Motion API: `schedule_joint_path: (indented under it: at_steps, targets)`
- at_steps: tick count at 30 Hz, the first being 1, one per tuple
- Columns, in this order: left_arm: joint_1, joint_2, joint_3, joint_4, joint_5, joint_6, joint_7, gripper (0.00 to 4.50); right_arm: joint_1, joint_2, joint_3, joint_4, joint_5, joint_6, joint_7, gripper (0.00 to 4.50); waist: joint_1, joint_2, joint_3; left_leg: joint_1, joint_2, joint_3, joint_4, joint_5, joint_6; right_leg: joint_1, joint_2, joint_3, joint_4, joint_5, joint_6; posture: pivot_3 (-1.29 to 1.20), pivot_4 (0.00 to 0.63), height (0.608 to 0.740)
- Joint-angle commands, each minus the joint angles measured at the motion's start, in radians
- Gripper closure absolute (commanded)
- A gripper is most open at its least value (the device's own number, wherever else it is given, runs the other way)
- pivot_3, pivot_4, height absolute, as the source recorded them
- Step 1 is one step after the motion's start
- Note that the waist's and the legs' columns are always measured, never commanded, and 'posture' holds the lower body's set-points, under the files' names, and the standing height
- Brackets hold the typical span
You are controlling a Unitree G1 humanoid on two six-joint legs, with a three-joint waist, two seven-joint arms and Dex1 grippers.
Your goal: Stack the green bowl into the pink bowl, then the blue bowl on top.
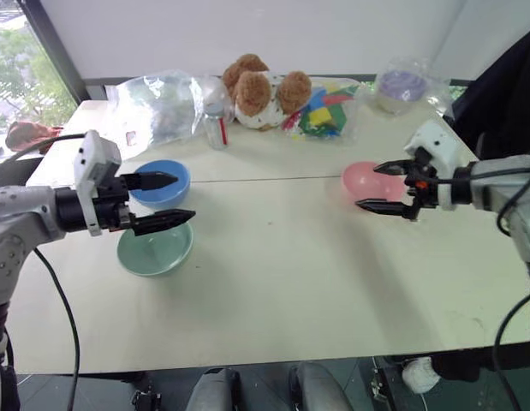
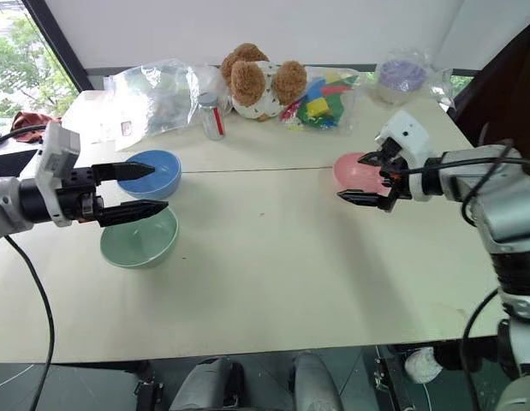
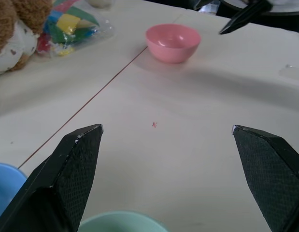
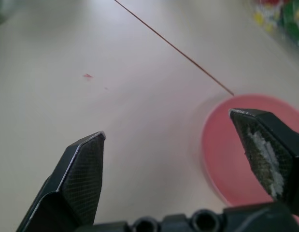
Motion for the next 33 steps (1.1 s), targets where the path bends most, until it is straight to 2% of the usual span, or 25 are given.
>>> schedule_joint_path:
  at_steps: [1,9,12,14,15,19,21,24,27,30,33]
  targets:
    - [-0.027,-0.005,-0.008,0.003,0.017,-0.028,-0.007,0.06,-0.079,0.063,0.062,0.158,-0.085,-0.069,-0.007,0.00,-0.001,0.000,0.000,0.000,0.000,0.000,0.000,0.000,0.000,0.000,0.000,0.000,0.000,0.000,0.000,0.00,0.150,0.740]
    - [-0.021,-0.009,0.003,-0.011,0.023,-0.030,0.002,0.06,-0.218,0.206,0.186,0.625,-0.292,-0.311,-0.020,0.00,0.001,0.000,0.000,-0.002,0.000,0.000,-0.001,0.002,-0.004,-0.002,0.001,0.000,-0.001,0.000,0.000,0.00,0.150,0.740]
    - [0.005,-0.004,0.020,-0.032,0.018,-0.026,0.011,0.00,-0.248,0.236,0.180,0.707,-0.319,-0.364,-0.007,0.85,0.000,0.000,0.000,-0.002,0.000,0.000,-0.001,0.003,-0.005,-0.002,0.001,0.000,-0.001,0.000,0.000,0.00,0.150,0.740]
    - [0.017,-0.002,0.030,-0.041,0.017,-0.025,0.018,0.00,-0.265,0.249,0.169,0.731,-0.326,-0.382,0.007,1.99,-0.002,0.000,0.000,-0.001,0.000,0.000,-0.001,0.003,-0.005,-0.002,0.001,0.000,0.000,0.000,0.000,0.00,0.150,0.740]
    - [0.021,-0.002,0.033,-0.045,0.015,-0.024,0.021,0.00,-0.270,0.253,0.165,0.738,-0.331,-0.390,0.012,2.39,-0.004,0.000,0.000,-0.001,0.000,0.000,-0.001,0.003,-0.005,-0.002,0.001,0.000,0.000,0.000,0.000,0.00,0.150,0.740]
    - [0.022,-0.001,0.034,-0.046,0.014,-0.025,0.028,0.00,-0.289,0.258,0.167,0.734,-0.352,-0.407,0.032,4.45,-0.006,0.000,0.000,-0.001,0.001,0.000,-0.001,0.003,-0.005,-0.002,0.001,0.000,0.001,0.000,0.000,0.00,0.150,0.740]
    - [0.019,0.001,0.032,-0.042,0.018,-0.027,0.026,0.00,-0.292,0.252,0.165,0.680,-0.355,-0.397,0.060,4.45,-0.006,0.000,0.000,0.000,0.001,0.000,-0.001,0.003,-0.005,-0.001,0.001,0.000,0.001,0.000,0.000,0.00,0.150,0.740]
    - [0.004,0.009,0.028,-0.026,0.020,-0.026,0.016,0.00,-0.272,0.232,0.159,0.475,-0.316,-0.368,0.165,4.45,-0.002,0.000,0.000,-0.001,0.001,0.000,-0.001,0.003,-0.005,-0.002,0.001,0.000,0.001,0.000,0.000,0.00,0.150,0.740]
    - [-0.009,0.017,0.019,-0.005,0.027,-0.029,-0.003,0.00,-0.196,0.229,0.187,0.176,-0.258,-0.298,0.273,4.45,0.000,0.000,0.000,-0.001,0.001,-0.001,-0.002,0.002,-0.005,-0.003,0.001,-0.001,0.001,0.000,0.000,0.00,0.150,0.740]
    - [-0.018,0.022,0.007,0.009,0.034,-0.033,-0.017,0.00,-0.125,0.251,0.247,-0.012,-0.260,-0.276,0.305,4.45,0.002,0.000,0.000,-0.001,0.001,-0.002,-0.002,0.001,-0.002,-0.003,0.001,-0.002,0.001,0.000,0.000,0.00,0.150,0.740]
    - [-0.029,0.019,-0.001,0.015,0.040,-0.031,-0.021,0.00,-0.095,0.299,0.308,-0.074,-0.290,-0.269,0.286,4.45,0.001,0.000,0.000,-0.001,0.001,-0.002,0.000,0.001,-0.001,-0.001,0.000,-0.002,0.001,0.000,0.000,0.00,0.150,0.740]
